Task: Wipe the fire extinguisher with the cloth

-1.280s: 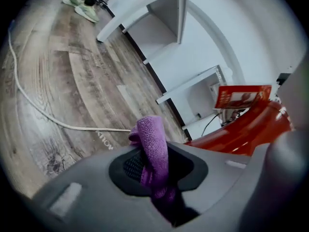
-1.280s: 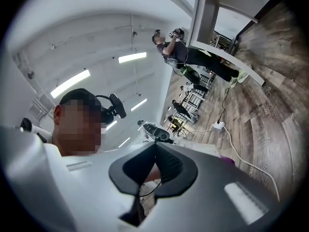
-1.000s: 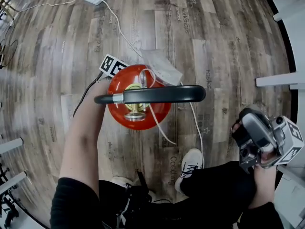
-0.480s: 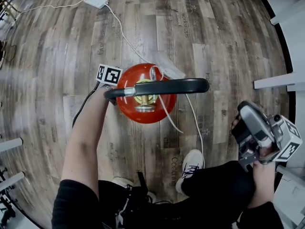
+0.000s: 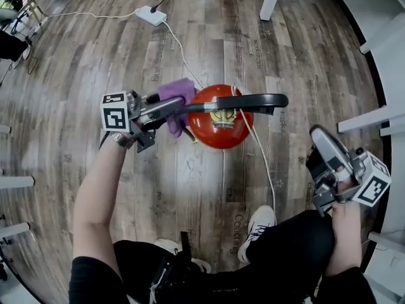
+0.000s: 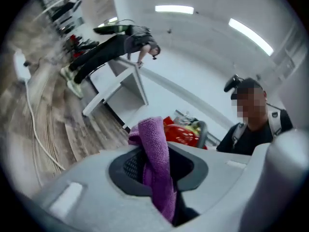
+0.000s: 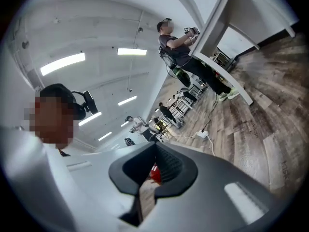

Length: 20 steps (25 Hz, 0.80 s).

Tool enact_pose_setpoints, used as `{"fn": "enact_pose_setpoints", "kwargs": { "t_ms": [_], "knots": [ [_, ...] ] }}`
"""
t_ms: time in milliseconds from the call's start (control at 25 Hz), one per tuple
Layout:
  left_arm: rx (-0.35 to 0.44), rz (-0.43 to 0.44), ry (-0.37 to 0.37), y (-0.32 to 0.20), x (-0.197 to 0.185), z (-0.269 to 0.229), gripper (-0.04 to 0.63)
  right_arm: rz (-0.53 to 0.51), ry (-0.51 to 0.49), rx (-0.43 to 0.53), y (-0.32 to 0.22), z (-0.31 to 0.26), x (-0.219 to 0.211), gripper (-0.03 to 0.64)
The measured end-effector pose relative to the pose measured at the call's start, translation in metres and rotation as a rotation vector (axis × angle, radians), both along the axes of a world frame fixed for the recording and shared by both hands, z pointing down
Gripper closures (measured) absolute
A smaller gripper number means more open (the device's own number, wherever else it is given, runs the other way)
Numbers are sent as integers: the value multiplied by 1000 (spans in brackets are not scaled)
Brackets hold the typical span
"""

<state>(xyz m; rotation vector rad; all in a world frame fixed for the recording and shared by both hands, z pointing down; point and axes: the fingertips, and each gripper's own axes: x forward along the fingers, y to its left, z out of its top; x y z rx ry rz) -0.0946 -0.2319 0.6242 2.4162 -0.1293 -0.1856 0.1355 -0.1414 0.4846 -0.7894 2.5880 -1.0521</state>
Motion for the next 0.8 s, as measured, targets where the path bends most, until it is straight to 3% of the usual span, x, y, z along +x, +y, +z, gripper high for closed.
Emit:
{"fn": "enact_pose_setpoints", "kwargs": {
  "t_ms": [120,240,400,600,800],
  "knots": [
    [195,-36,-99,27,-11,-52,525,22,96,-36,-6,23,-3,615],
    [329,-93,-215,45,-17,-85,525,15,45,-134,-10,39,-13,615],
    [424,-80,-265,67,-19,-117,525,-24,24,-157,-7,37,-31,615],
    [590,-77,-501,76,-5,-104,522,-17,28,-125,-5,25,-28,615],
    [666,-84,-506,70,23,-123,522,15,7,-131,-6,24,-20,615]
  ]
}}
